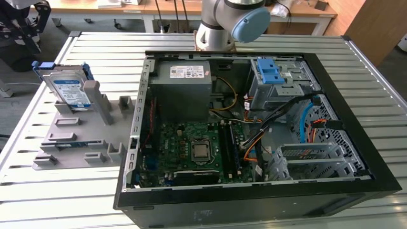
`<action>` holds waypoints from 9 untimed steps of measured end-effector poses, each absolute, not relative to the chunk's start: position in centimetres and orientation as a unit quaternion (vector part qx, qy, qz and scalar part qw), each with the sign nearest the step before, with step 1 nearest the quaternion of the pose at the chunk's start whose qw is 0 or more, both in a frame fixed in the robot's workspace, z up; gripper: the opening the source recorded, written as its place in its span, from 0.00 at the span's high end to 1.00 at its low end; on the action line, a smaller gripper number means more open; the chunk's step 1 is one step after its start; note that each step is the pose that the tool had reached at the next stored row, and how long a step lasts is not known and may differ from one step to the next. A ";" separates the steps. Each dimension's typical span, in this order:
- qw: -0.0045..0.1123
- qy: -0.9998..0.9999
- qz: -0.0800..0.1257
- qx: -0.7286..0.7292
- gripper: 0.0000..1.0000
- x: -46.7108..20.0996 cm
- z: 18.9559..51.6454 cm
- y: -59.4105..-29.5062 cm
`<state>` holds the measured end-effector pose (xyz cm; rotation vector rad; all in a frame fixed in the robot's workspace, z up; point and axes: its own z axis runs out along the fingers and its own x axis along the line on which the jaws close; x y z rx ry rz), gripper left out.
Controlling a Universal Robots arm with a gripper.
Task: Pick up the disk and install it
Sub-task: 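Pick up the disk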
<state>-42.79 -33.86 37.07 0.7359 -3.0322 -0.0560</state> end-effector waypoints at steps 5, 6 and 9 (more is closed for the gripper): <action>0.011 -0.969 -0.018 0.248 0.89 -42.8 37.1 -33.9; 0.011 -0.968 -0.018 0.250 0.89 -42.8 37.1 -33.9; 0.011 -0.966 -0.018 0.258 0.89 -42.8 37.1 -33.9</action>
